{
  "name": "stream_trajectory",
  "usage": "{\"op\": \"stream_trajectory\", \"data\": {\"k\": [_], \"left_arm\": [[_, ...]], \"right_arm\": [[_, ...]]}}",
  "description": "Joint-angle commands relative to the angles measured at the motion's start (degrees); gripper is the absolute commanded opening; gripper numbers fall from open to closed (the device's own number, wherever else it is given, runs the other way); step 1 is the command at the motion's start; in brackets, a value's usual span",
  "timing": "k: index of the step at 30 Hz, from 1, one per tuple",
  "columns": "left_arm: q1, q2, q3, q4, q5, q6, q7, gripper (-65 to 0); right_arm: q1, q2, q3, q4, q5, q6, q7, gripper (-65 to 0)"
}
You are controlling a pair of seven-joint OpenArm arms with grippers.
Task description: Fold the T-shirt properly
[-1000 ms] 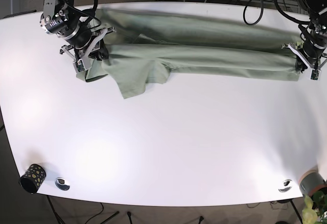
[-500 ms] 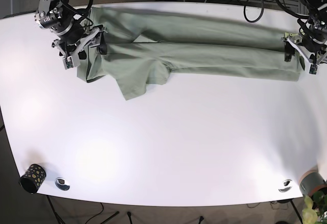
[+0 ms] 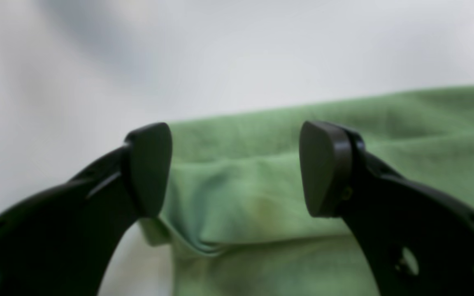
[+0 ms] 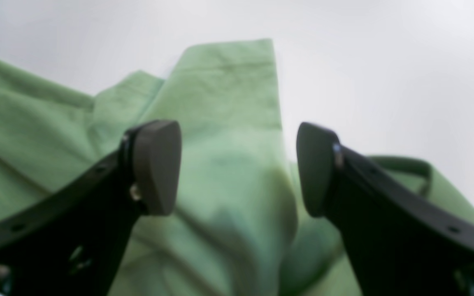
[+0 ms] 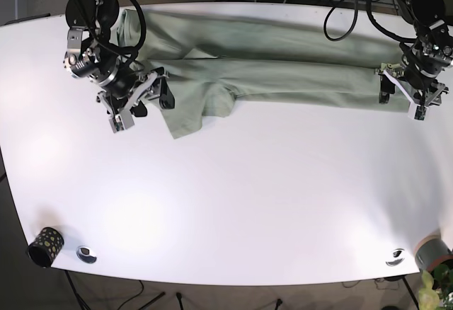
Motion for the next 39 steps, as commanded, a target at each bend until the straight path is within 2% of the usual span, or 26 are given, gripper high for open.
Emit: {"op": "stream_trajectory", "data": {"k": [1, 10, 14, 17, 19, 27, 30, 35, 36, 39], "left_arm": [[-0.4, -1.1, -0.6, -1.1, -0.4, 0.3, -1.2, -21.1], [-0.1, -1.3, -0.8, -5.1, -0.4, 0.2, -1.4, -21.1], [-0.1, -1.3, -0.8, -5.1, -0.4, 0.2, -1.4, -21.1], [-0.2, -1.3, -0.8, -5.4, -0.4, 0.2, -1.4, -21.1], [-0.2, -1.3, -0.8, -5.4, -0.4, 0.2, -1.4, -21.1], [-0.1, -1.3, -0.8, -5.5, -0.4, 0.2, -1.4, -21.1], [-0.1, -1.3, -0.8, -5.6, -0.4, 0.2, -1.4, -21.1], [-0.4, -1.3, -0.7, -8.1, -0.4, 0.3, -1.4, -21.1], [-0.4, -1.3, -0.7, -9.1, -0.4, 0.5, -1.4, -21.1], [-0.5, -1.3, -0.7, -11.0, -0.4, 0.5, -1.4, -21.1]], "right_arm": [[2.9, 1.1, -0.2, -4.3, 0.3, 0.08, 1.1, -22.7], [11.4, 1.1, -3.3, -16.9, -0.2, -0.01, 1.5, -22.7], [14.4, 0.2, -5.8, -20.4, -5.6, -0.01, 2.3, -22.7], [14.9, -1.7, -7.5, -21.9, -9.2, 0.43, 4.9, -22.7], [15.0, -2.2, -8.1, -21.9, -10.1, 0.52, 5.2, -22.7], [14.0, -2.4, -10.8, -21.9, -8.4, 0.34, 5.6, -23.6], [13.9, -2.4, -10.7, -21.9, -8.5, 0.43, 6.1, -31.1], [14.0, -2.1, -10.7, -21.7, -8.9, 0.52, 8.2, -62.3], [14.0, -2.0, -10.7, -21.5, -8.6, 0.52, 8.2, -65.0], [13.3, -1.4, -10.6, -17.7, -8.5, 0.52, 8.1, -65.0]]}}
